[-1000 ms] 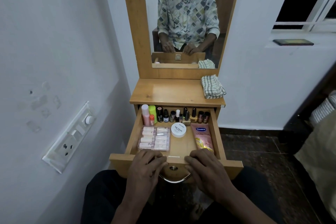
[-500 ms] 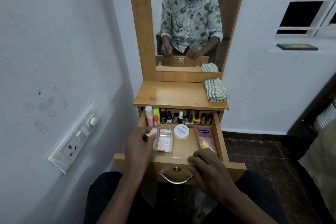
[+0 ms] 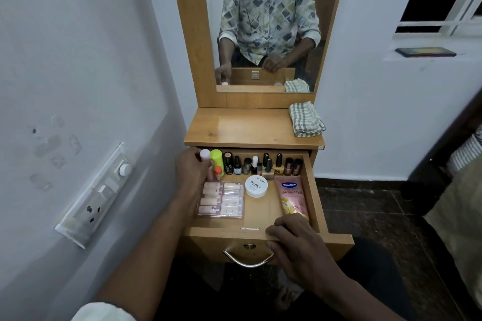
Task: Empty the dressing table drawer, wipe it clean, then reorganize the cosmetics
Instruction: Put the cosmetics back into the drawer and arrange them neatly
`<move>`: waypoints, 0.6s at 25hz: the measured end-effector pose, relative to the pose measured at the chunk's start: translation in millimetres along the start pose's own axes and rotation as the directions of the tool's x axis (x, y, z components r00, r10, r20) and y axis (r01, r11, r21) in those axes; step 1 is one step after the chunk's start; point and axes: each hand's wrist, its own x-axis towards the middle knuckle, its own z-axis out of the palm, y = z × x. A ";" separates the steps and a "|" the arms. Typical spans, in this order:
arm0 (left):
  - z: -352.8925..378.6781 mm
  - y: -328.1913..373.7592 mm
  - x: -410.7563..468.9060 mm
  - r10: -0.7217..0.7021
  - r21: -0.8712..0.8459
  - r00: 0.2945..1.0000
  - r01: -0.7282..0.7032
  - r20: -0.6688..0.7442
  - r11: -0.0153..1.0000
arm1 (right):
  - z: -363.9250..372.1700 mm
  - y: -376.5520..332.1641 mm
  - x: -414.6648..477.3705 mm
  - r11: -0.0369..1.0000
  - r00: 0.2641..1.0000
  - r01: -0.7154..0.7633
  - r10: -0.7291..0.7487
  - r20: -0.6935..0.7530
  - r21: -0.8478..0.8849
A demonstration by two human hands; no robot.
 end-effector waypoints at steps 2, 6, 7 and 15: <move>-1.9 -1.1 3.7 0.012 0.010 1.000 -0.012 -0.009 1.000 | -0.8 0.1 0.4 1.000 1.000 -0.014 0.014 0.013 0.004; -13.2 1.1 6.4 0.023 -0.081 0.998 -0.028 -0.058 0.996 | -3.2 -2.7 1.6 0.999 0.998 -0.029 0.028 0.057 0.013; -20.1 5.6 5.0 0.044 -0.078 0.996 -0.050 -0.082 0.996 | -6.0 -4.9 3.0 0.998 0.995 -0.061 0.058 0.078 0.030; -12.4 49.6 -33.1 0.046 -0.102 0.910 -0.004 0.412 0.995 | -5.3 -10.5 118.4 0.857 0.899 -0.434 0.391 0.198 0.277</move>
